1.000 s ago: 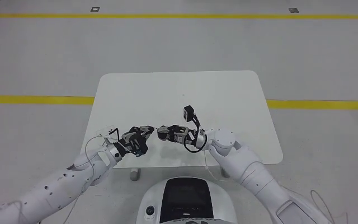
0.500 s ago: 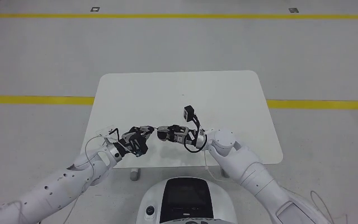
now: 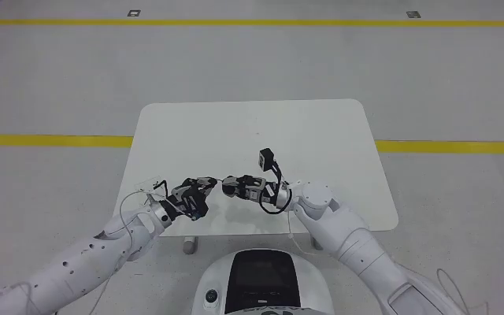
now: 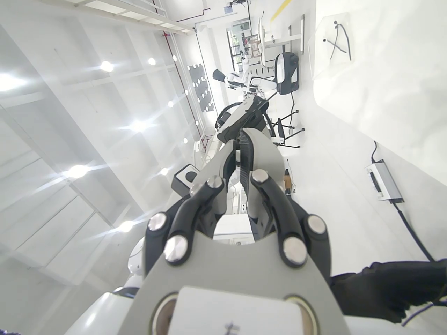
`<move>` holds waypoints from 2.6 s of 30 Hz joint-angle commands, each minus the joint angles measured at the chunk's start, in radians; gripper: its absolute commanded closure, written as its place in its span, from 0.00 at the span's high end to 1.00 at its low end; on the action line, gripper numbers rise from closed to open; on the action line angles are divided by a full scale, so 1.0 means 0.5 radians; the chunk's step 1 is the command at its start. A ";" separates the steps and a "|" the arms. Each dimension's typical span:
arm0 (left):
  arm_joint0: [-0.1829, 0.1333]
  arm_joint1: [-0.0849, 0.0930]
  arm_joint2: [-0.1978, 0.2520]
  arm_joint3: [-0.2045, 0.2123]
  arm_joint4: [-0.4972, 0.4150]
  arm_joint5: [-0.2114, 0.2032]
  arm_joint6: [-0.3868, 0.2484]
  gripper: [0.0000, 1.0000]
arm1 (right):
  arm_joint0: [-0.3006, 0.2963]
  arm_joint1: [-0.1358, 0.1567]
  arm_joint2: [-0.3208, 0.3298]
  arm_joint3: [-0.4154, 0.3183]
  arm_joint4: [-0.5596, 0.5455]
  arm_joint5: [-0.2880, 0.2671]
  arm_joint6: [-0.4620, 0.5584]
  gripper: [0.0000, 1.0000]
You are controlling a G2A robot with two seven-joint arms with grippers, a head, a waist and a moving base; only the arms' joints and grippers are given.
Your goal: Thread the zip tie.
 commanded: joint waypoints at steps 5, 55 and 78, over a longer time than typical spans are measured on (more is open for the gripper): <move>0.000 0.000 0.000 0.000 0.000 0.000 0.000 0.00 | 0.001 -0.004 0.002 0.005 -0.006 0.007 0.002 0.00; 0.026 0.033 -0.184 0.249 -0.998 -0.899 0.655 1.00 | -0.144 0.098 0.245 -0.195 -0.301 -0.130 0.251 0.00; -0.586 0.238 0.777 0.171 -1.664 -0.899 0.838 1.00 | -0.209 0.151 0.303 -0.261 -0.443 -0.332 0.361 0.00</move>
